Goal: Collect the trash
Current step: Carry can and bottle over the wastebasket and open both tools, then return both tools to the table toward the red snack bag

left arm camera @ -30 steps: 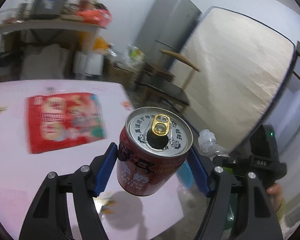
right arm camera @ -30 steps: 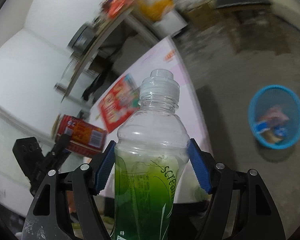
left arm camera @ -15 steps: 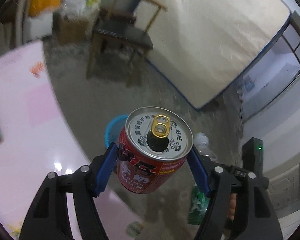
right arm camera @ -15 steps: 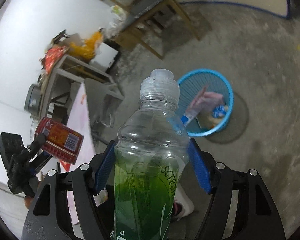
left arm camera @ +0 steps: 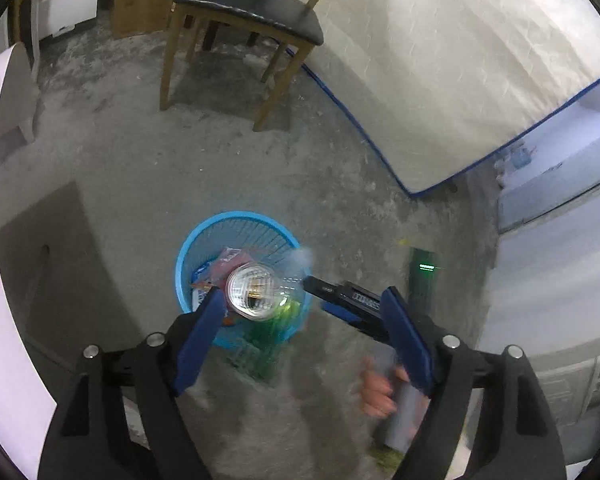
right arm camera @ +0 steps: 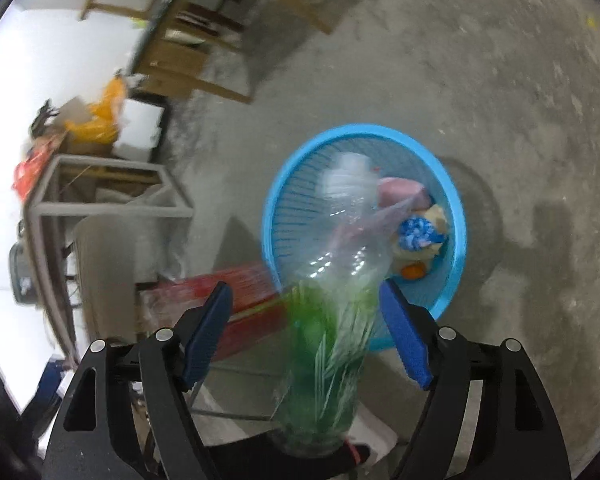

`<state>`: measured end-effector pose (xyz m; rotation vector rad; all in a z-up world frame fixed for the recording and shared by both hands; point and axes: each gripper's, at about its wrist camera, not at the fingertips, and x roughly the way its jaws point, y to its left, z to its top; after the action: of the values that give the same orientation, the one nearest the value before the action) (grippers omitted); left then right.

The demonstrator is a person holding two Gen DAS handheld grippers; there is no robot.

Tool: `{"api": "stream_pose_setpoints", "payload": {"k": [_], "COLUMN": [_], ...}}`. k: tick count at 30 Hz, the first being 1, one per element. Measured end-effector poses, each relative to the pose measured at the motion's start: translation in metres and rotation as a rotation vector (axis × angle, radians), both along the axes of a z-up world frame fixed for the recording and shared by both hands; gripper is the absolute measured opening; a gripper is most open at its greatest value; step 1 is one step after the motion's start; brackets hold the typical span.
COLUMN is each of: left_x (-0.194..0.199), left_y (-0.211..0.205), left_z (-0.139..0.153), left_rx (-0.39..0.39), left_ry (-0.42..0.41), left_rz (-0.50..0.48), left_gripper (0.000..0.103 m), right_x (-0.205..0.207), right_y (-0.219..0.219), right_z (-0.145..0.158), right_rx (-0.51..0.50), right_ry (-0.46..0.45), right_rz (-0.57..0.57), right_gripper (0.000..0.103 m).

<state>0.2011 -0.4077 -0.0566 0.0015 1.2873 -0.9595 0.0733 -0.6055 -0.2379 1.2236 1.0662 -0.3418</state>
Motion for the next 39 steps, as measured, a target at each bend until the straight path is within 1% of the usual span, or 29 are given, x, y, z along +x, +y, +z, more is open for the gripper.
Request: {"api": "stream_pose_setpoints", "payload": {"k": [2, 4, 5, 7, 11, 16, 18, 20, 21, 24, 27, 29, 31, 32, 34, 35, 36, 37, 38, 39], "left_x": [-0.005, -0.01, -0.011, -0.013, -0.015, -0.017, -0.019, -0.023, -0.024, -0.028, -0.033, -0.035, -0.036, -0.036, -0.033, -0.03, -0.027, -0.022, -0.015, -0.009], "left_y": [0.013, 0.029, 0.034, 0.052, 0.078, 0.109, 0.127, 0.151, 0.161, 0.203, 0.249, 0.286, 0.322, 0.347, 0.387, 0.404, 0.419, 0.436, 0.456, 0.469], "left_z": [0.003, 0.005, 0.006, 0.009, 0.018, 0.034, 0.042, 0.051, 0.052, 0.057, 0.057, 0.056, 0.054, 0.054, 0.053, 0.051, 0.049, 0.047, 0.043, 0.04], "left_rx": [-0.009, -0.012, -0.016, -0.027, -0.042, -0.083, -0.109, -0.139, -0.147, -0.18, -0.182, -0.181, -0.186, -0.188, -0.19, -0.186, -0.178, -0.172, -0.167, -0.166], "left_ry": [-0.008, -0.024, -0.027, -0.042, -0.076, -0.097, -0.111, -0.125, -0.129, -0.148, -0.193, -0.224, -0.252, -0.274, -0.304, -0.312, -0.313, -0.31, -0.301, -0.293], "left_rz": [-0.008, -0.01, -0.009, 0.0, 0.028, 0.058, 0.073, 0.094, 0.104, 0.144, 0.203, 0.265, 0.329, 0.379, 0.457, 0.493, 0.53, 0.569, 0.617, 0.642], "left_gripper": [0.079, 0.079, 0.079, 0.079, 0.079, 0.079, 0.079, 0.079, 0.081, 0.083, 0.084, 0.084, 0.084, 0.084, 0.084, 0.084, 0.084, 0.084, 0.084, 0.084], "right_x": [-0.001, -0.003, -0.004, -0.009, -0.02, -0.025, -0.027, -0.031, -0.032, -0.033, -0.023, -0.009, 0.01, 0.022, 0.046, 0.064, 0.074, 0.092, 0.104, 0.121], "right_y": [-0.001, 0.001, 0.004, 0.007, 0.012, 0.008, 0.005, 0.007, 0.008, 0.017, 0.036, 0.053, 0.075, 0.09, 0.122, 0.147, 0.161, 0.186, 0.201, 0.223], "right_z": [-0.021, -0.032, -0.035, -0.04, -0.036, -0.018, -0.014, 0.001, 0.008, 0.039, 0.077, 0.101, 0.126, 0.141, 0.165, 0.179, 0.185, 0.192, 0.194, 0.195], "right_rx": [-0.014, -0.039, -0.044, -0.048, -0.067, -0.099, -0.112, -0.127, -0.133, -0.164, -0.201, -0.227, -0.249, -0.252, -0.241, -0.223, -0.205, -0.172, -0.153, -0.136], "right_ry": [0.07, 0.11, 0.092, 0.101, 0.097, 0.053, 0.035, 0.003, -0.012, -0.081, -0.168, -0.218, -0.27, -0.308, -0.386, -0.438, -0.468, -0.508, -0.524, -0.535], "right_rz": [-0.007, 0.006, 0.027, 0.028, 0.022, 0.017, 0.016, 0.021, 0.026, 0.05, 0.113, 0.177, 0.248, 0.293, 0.376, 0.435, 0.47, 0.526, 0.558, 0.597], "right_gripper": [0.072, 0.072, 0.072, 0.072, 0.072, 0.072, 0.072, 0.072, 0.072, 0.073, 0.073, 0.073, 0.074, 0.074, 0.077, 0.078, 0.08, 0.081, 0.082, 0.082]}}
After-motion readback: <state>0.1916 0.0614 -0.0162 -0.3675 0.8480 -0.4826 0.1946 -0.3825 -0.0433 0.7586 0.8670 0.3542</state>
